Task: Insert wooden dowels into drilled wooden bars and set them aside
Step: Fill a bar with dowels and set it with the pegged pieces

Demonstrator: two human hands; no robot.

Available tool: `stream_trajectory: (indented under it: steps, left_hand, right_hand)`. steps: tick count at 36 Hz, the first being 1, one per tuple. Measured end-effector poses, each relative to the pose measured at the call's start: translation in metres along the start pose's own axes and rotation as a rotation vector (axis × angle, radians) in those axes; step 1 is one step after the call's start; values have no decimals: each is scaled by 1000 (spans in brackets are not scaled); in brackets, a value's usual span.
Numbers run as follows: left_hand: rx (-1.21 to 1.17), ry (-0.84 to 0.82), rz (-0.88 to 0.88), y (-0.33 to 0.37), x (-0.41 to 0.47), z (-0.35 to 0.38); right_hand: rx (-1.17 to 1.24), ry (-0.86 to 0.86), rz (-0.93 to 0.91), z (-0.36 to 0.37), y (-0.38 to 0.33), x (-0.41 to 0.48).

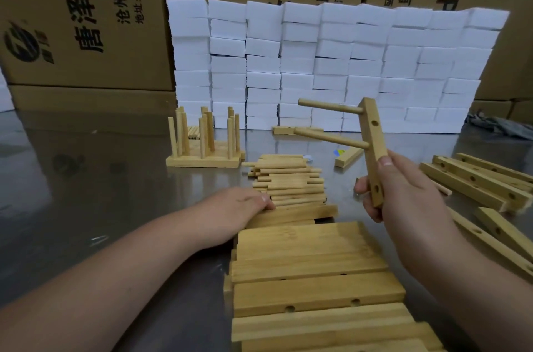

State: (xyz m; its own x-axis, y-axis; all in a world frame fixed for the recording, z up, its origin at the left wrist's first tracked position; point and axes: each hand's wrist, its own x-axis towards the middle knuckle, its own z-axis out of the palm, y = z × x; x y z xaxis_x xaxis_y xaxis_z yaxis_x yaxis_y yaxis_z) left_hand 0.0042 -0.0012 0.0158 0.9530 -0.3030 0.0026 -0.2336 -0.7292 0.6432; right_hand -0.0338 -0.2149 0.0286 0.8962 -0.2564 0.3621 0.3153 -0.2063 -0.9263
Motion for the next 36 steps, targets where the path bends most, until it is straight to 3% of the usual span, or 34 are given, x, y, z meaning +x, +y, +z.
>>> stream_trajectory:
  steps: [17,27,36]
  left_hand:
    - [-54,38,38,-2,1,2]
    - [-288,490,62,3,1,0]
    - [-466,497,287,36,-23,6]
  right_hand:
    - [1,-42,75,1,1,-1]
    - [102,-13,140,1,-3,1]
    - [219,-53,123,0,-8,1]
